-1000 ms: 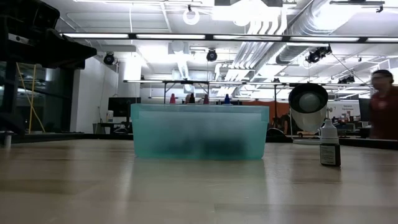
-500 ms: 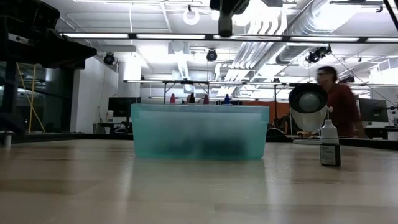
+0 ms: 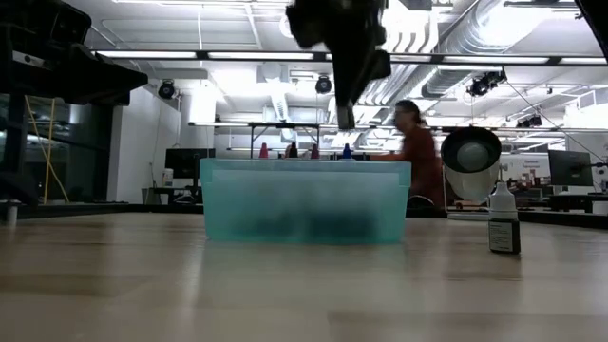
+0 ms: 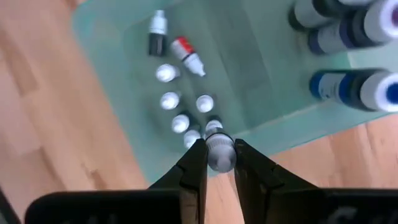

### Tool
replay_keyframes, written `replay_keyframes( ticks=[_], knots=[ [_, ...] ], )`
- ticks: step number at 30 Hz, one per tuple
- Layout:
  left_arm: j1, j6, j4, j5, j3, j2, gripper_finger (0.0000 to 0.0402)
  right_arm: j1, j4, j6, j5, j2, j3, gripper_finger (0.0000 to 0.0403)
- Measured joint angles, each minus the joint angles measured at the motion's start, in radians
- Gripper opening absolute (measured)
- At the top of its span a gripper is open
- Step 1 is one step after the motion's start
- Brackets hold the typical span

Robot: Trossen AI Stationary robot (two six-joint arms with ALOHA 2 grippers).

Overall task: Pick & Place food coloring
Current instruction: Put the small green food coloring bottle into the green bin

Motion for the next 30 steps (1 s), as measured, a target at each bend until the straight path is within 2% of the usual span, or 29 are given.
replay_keyframes(
  ticks=[8, 17, 30],
  knots=[
    [0.000, 0.000, 0.000, 0.000, 0.000, 0.000, 0.0000, -0.021, 0.193, 0.169, 0.009, 0.000, -0.170, 0.0053],
    [0.000, 0.000, 0.000, 0.000, 0.000, 0.000, 0.0000, -0.020, 0.334, 0.331, 0.098, 0.001, -0.308, 0.0053],
    [0.000, 0.000, 0.000, 0.000, 0.000, 0.000, 0.0000, -0.022, 0.391, 0.391, 0.191, 0.001, -0.387, 0.0053]
  ],
)
